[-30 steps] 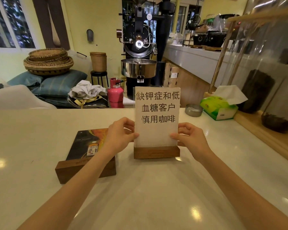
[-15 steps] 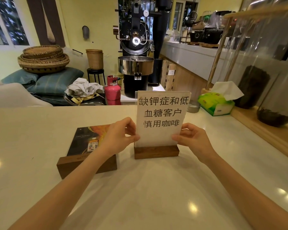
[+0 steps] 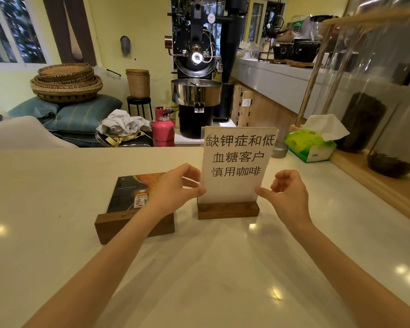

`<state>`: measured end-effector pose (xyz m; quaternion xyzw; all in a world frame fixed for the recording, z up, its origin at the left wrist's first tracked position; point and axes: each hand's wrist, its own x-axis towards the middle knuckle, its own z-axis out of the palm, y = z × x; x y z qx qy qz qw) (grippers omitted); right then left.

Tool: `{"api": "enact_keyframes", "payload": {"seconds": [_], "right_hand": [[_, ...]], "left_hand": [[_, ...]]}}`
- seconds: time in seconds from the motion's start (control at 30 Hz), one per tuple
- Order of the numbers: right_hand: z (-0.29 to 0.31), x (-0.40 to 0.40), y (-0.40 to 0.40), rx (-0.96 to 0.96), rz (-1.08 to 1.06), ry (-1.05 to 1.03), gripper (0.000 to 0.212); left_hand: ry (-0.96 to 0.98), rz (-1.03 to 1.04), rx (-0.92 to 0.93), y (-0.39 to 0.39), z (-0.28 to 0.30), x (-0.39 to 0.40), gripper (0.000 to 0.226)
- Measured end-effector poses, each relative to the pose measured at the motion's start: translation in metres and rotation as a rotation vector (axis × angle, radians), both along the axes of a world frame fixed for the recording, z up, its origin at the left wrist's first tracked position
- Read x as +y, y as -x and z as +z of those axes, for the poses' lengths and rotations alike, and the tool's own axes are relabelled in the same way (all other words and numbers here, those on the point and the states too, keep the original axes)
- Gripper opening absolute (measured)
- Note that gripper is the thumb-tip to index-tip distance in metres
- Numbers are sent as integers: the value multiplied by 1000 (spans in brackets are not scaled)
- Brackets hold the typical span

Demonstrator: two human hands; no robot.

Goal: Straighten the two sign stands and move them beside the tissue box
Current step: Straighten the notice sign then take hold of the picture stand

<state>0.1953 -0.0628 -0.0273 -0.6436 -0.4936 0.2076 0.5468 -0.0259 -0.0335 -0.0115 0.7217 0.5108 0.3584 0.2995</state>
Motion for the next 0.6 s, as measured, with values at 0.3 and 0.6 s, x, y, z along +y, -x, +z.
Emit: {"api": "enact_keyframes", "payload": {"seconds": [0.3,0.6], "right_hand": [[7,-12,68,65,448,257,22],[20,7,157,-274,645,273,37]], "left_hand": [[231,109,-161,50,15,-9,31],[286,305,-115,113,12,-11,31]]}}
